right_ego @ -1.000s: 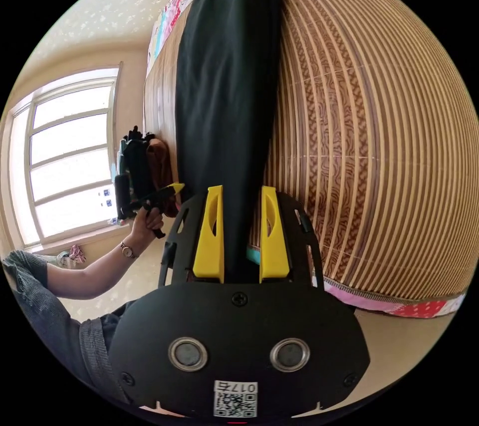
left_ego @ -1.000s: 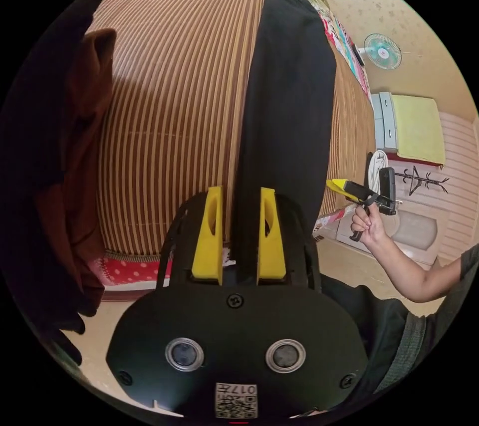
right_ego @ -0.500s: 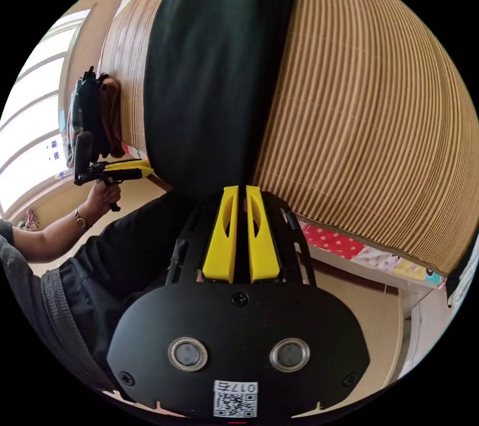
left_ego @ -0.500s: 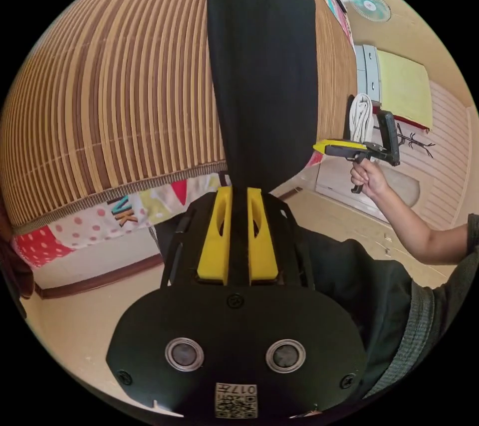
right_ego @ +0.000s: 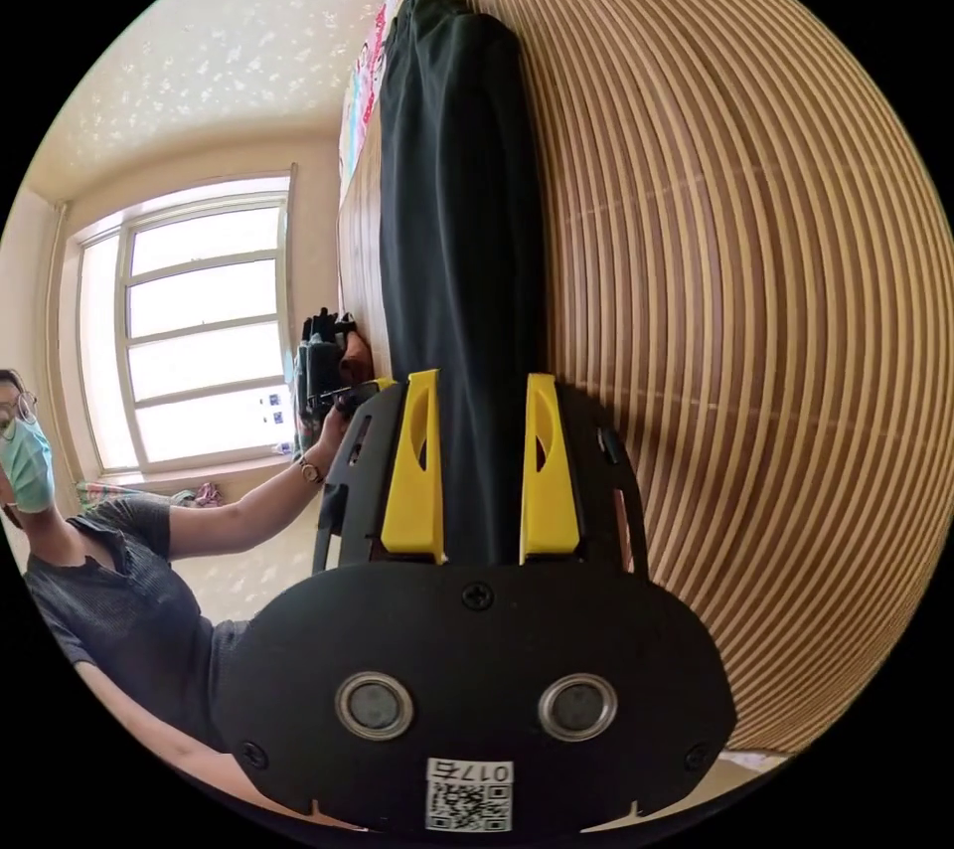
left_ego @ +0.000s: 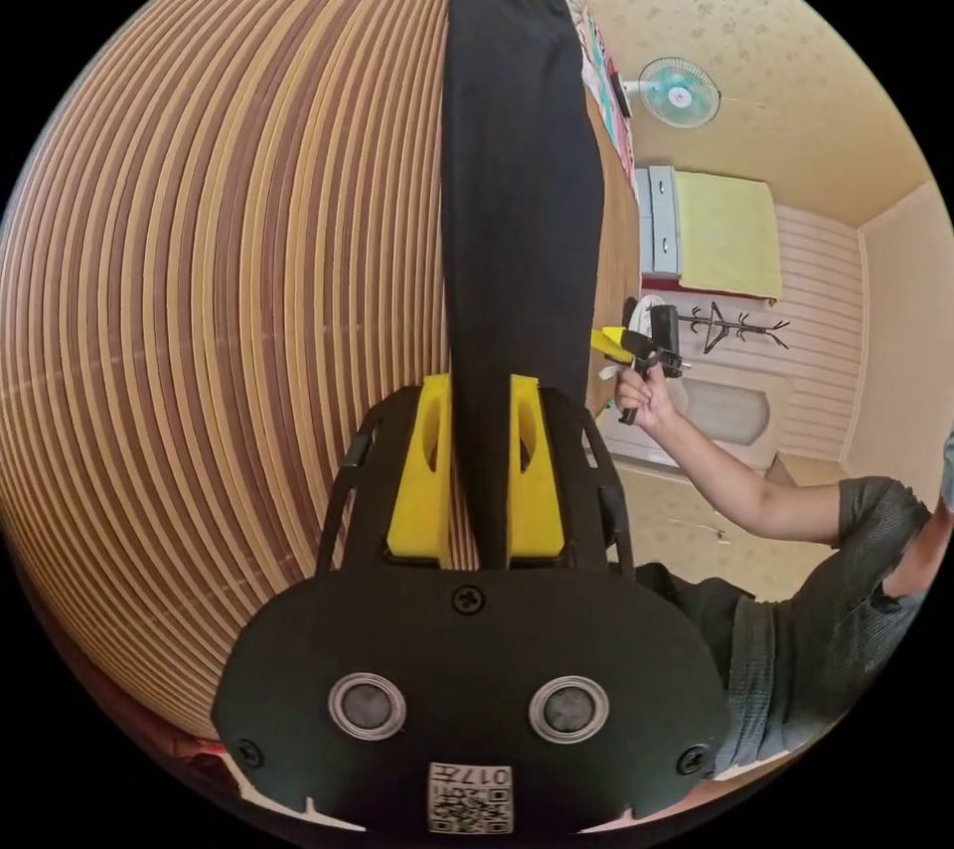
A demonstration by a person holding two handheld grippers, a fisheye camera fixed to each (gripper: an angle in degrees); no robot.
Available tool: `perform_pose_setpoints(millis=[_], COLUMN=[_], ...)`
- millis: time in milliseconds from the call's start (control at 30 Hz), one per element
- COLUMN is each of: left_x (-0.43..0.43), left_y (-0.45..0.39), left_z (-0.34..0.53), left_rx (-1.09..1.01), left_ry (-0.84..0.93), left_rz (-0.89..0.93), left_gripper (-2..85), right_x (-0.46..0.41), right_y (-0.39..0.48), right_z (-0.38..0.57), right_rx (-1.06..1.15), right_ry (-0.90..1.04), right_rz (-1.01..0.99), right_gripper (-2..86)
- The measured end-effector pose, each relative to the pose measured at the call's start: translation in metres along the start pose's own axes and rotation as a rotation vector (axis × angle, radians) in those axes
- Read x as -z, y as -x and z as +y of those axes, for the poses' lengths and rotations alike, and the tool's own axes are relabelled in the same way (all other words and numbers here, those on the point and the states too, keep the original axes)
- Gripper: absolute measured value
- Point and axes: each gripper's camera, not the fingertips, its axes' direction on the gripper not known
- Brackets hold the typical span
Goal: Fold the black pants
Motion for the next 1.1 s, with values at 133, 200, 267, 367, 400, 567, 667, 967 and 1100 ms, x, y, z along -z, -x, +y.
perform_pose_setpoints(millis=[133,200,267,367,400,567,667,967,1100], left_x=[-0.004,-0.008,-0.011,-0.017,-0.019,-0.002,0.03,0.117,0.156], left_y=[0.016,0.014,0.01,0.009,0.007,-0.031,-0.068,-0.241,-0.345], left_z=[0.009,0.012,0.016,0.021,0.024,0.05,0.09,0.194,0.224], left_rx=[0.07,0.072,0.05,0.04,0.036,-0.132,-0.207,-0.461,-0.663], left_ry=[-0.092,-0.117,-0.113,-0.08,-0.064,-0.093,-0.207,-0.55,-0.626], left_rz=[0.208,0.167,0.108,0.104,0.109,0.277,0.345,0.451,0.449], left_gripper=[9.7,9.5,7.8,5.2,4.3,1.3,0.9,1.6,4.1], right_x=[-0.001,0.004,0.015,0.027,0.029,0.061,0.096,0.218,0.27], right_y=[-0.008,-0.014,-0.019,-0.019,-0.018,0.014,0.044,0.212,0.283], right_z=[0.003,0.012,0.026,0.041,0.044,0.083,0.117,0.213,0.251], right_rx=[0.005,-0.011,-0.009,0.005,0.011,0.119,0.203,0.678,0.873], right_ry=[0.021,0.021,0.013,0.007,0.006,-0.038,-0.085,-0.204,-0.258], right_rz=[0.004,-0.013,-0.04,-0.098,-0.112,-0.275,-0.356,-0.411,-0.438], right_gripper=[7.9,6.3,4.5,3.8,3.7,2.9,2.7,2.3,2.2])
